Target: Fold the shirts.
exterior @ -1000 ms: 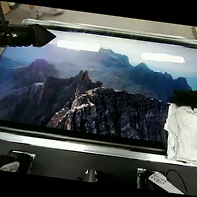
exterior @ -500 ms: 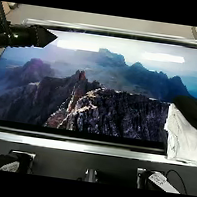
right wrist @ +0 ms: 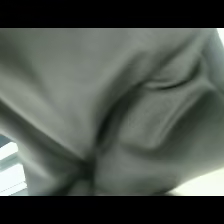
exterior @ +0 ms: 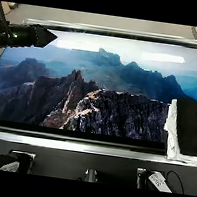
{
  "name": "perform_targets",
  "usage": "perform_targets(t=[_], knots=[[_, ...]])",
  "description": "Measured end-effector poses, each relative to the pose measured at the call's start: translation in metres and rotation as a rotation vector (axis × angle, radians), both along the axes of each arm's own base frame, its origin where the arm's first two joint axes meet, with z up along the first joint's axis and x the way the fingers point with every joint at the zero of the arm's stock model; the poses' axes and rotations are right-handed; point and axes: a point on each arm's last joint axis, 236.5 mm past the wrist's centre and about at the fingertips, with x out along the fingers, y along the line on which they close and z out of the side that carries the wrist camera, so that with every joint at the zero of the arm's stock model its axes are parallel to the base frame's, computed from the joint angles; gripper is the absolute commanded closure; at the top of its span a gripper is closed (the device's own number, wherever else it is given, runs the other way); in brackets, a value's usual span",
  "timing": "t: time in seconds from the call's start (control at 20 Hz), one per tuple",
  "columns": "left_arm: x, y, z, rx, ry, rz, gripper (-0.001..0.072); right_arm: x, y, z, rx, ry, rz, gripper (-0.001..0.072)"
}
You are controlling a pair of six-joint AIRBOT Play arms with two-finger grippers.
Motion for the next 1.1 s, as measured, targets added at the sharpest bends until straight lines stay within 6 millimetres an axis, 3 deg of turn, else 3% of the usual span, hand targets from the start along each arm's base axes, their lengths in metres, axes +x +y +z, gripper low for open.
perform_targets(t=[0.15, 0.25, 0.4, 0.5, 0.6, 0.65, 0.7, 0.8, 0.85, 1.0, 1.1], knots=[[-0.002, -0.004, 0.000, -0.001, 0.001, -0.010, 0.0685, 0.011, -0.021, 0.007, -0.092, -0.054, 0.050, 0.0023], [-0.002, -0.007, 0.001, -0.004, -0.004, -0.014, 0.0688, 0.030, -0.051, 0.036, -0.224, -0.131, 0.092, 0.0049], [0.005, -0.010, 0.007, 0.007, -0.045, 0.002, 0.0689, 0.084, -0.094, 0.117, -0.496, -0.319, 0.199, 0.0097], [0.019, -0.006, 0.002, 0.083, -0.056, 0.044, 0.0689, 0.132, -0.094, 0.173, -0.650, -0.453, 0.304, 0.0097], [0.036, 0.004, -0.022, 0.230, -0.024, 0.090, 0.0686, 0.186, -0.058, 0.207, -0.695, -0.585, 0.414, 0.0097], [0.043, 0.012, -0.040, 0.321, 0.012, 0.112, 0.0665, 0.211, -0.030, 0.210, -0.671, -0.628, 0.474, 0.0096], [0.046, 0.023, -0.063, 0.421, 0.071, 0.129, 0.0548, 0.233, 0.002, 0.207, -0.631, -0.652, 0.545, 0.0091], [0.044, 0.049, -0.111, 0.592, 0.221, 0.163, 0.0118, 0.260, 0.072, 0.182, -0.513, -0.634, 0.705, 0.0013], [0.038, 0.060, -0.133, 0.649, 0.310, 0.172, 0.0011, 0.266, 0.109, 0.164, -0.447, -0.595, 0.790, 0.0013], [0.005, 0.076, -0.189, 0.750, 0.548, 0.174, 0.0013, 0.263, 0.189, 0.113, -0.277, -0.456, 0.960, 0.0014], [-0.009, 0.080, -0.205, 0.738, 0.619, 0.221, 0.0014, 0.253, 0.225, 0.091, -0.183, -0.387, 1.010, 0.0013]])
